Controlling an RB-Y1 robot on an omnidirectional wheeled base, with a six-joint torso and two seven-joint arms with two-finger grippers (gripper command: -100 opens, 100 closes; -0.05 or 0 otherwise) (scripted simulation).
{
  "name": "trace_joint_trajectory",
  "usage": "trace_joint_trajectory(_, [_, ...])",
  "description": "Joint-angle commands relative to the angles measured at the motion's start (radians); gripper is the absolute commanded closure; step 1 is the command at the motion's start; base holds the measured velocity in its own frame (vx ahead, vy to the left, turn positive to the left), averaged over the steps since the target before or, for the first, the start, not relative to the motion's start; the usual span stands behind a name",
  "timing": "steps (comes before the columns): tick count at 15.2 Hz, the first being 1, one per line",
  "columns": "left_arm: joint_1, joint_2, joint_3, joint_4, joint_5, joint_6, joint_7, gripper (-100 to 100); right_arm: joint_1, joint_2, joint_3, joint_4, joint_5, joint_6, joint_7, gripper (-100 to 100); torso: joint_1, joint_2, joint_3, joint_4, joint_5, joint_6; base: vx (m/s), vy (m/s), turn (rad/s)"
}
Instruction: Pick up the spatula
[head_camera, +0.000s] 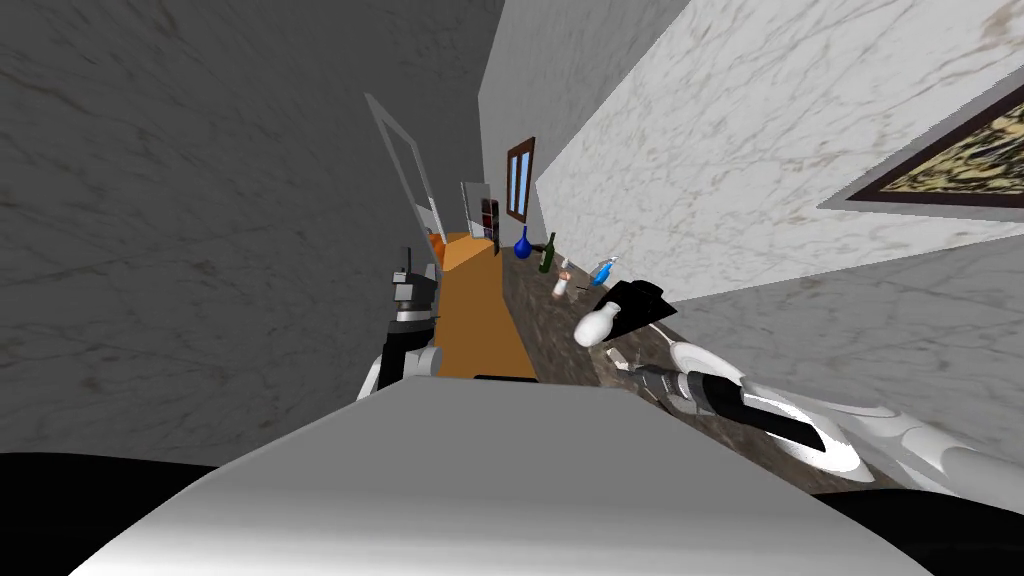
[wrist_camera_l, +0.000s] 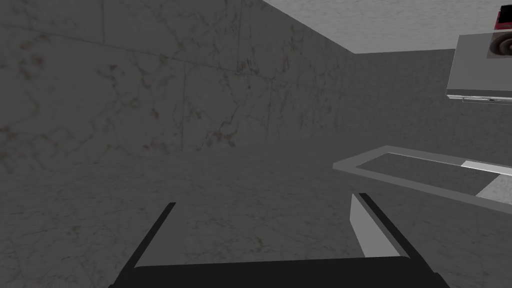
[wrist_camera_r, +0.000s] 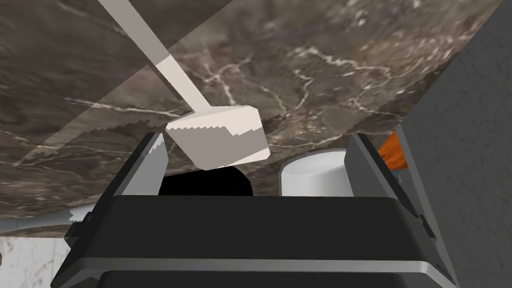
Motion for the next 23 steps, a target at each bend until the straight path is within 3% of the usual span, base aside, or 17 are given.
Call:
trace_joint_trajectory(1, [0.000, 0.000, 0.000, 0.000, 0.000, 0.000, 0.000, 0, -0.011, -0.038, 0.042, 0.010, 0.018, 0.011, -0.007, -100, 0.000, 0.000, 0.000, 0.000, 0.000, 0.000, 0.122, 0.052, 0.100])
trace_joint_trajectory(2, [0.000, 0.000, 0.000, 0.000, 0.000, 0.000, 0.000, 0, 0.005, -0.071, 0.066, 0.023, 0.026, 0.013, -0.007, -100, 0.000, -0.001, 0.000, 0.000, 0.000, 0.000, 0.123, 0.062, 0.120])
trace_joint_trajectory(5, [0.000, 0.000, 0.000, 0.000, 0.000, 0.000, 0.000, 0, 0.005, -0.079, 0.069, 0.023, 0.026, 0.013, -0.007, -100, 0.000, 0.001, 0.000, 0.000, 0.000, 0.000, 0.071, 0.034, 0.041])
trace_joint_trajectory(8, [0.000, 0.000, 0.000, 0.000, 0.000, 0.000, 0.000, 0, 0.039, -0.148, 0.124, 0.046, 0.039, 0.016, -0.007, -100, -0.001, 0.003, 0.002, 0.001, 0.000, 0.000, 0.065, 0.042, 0.101])
trace_joint_trajectory(11, [0.000, 0.000, 0.000, 0.000, 0.000, 0.000, 0.000, 0, 0.056, -0.176, 0.152, 0.055, 0.046, 0.017, -0.007, -100, 0.001, 0.001, 0.001, 0.000, 0.000, 0.000, 0.100, 0.055, 0.090])
trace_joint_trajectory(13, [0.000, 0.000, 0.000, 0.000, 0.000, 0.000, 0.000, 0, 0.092, -0.219, 0.203, 0.068, 0.057, 0.017, -0.008, -100, 0.001, 0.001, 0.000, 0.000, 0.000, 0.000, 0.102, 0.056, 0.137])
trace_joint_trajectory(17, [0.000, 0.000, 0.000, 0.000, 0.000, 0.000, 0.000, 0, 0.125, -0.248, 0.256, 0.076, 0.067, 0.015, -0.009, -100, 0.000, 0.001, 0.000, 0.000, 0.000, 0.001, 0.096, 0.040, 0.068])
trace_joint_trajectory(19, [0.000, 0.000, 0.000, 0.000, 0.000, 0.000, 0.000, 0, 0.125, -0.248, 0.256, 0.076, 0.067, 0.015, -0.009, -100, 0.000, 0.002, 0.001, 0.000, 0.000, 0.000, 0.061, 0.033, 0.040])
trace_joint_trajectory(20, [0.000, 0.000, 0.000, 0.000, 0.000, 0.000, 0.000, 0, 0.151, -0.266, 0.294, 0.080, 0.073, 0.014, -0.010, -100, 0.000, 0.004, 0.002, 0.001, 0.000, 0.001, 0.058, 0.031, 0.086])
trace_joint_trajectory(23, [0.000, 0.000, 0.000, 0.000, 0.000, 0.000, 0.000, 0, 0.168, -0.274, 0.318, 0.082, 0.077, 0.013, -0.011, -100, 0.000, 0.004, 0.002, 0.001, -0.001, 0.001, 0.069, 0.037, 0.070])
